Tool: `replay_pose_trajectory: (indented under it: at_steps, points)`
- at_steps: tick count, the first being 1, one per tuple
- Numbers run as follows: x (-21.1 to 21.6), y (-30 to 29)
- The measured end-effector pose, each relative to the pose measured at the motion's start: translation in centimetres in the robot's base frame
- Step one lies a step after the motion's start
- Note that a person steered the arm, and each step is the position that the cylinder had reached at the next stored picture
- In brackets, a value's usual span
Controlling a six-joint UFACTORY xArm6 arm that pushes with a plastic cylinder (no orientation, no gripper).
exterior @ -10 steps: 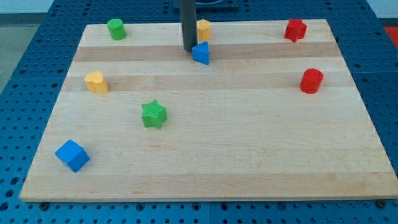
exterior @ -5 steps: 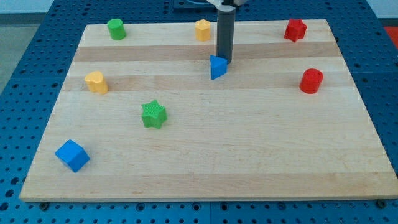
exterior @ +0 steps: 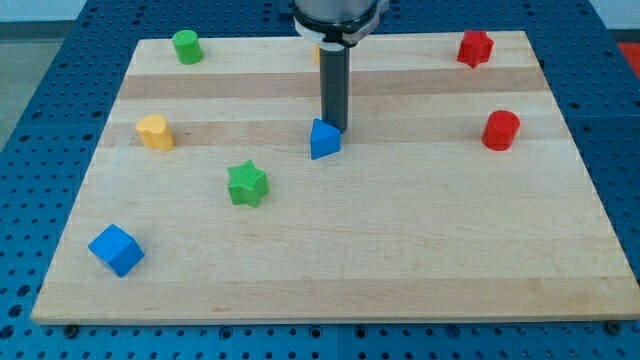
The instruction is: Push the blue traingle closer to the green star
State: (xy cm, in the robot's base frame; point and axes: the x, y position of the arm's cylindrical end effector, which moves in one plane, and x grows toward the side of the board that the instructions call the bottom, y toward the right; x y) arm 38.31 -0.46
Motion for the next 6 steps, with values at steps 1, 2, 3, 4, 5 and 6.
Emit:
replay_pose_trajectory:
  at_steps: [1, 2, 3, 4, 5, 6]
  points:
    - [0.0, -1.7]
    - [0.6, -2.3]
    - [2.1, -2.3]
    - [3.9, -2.3]
    - [4.6, -2.5]
    - [4.6, -3.2]
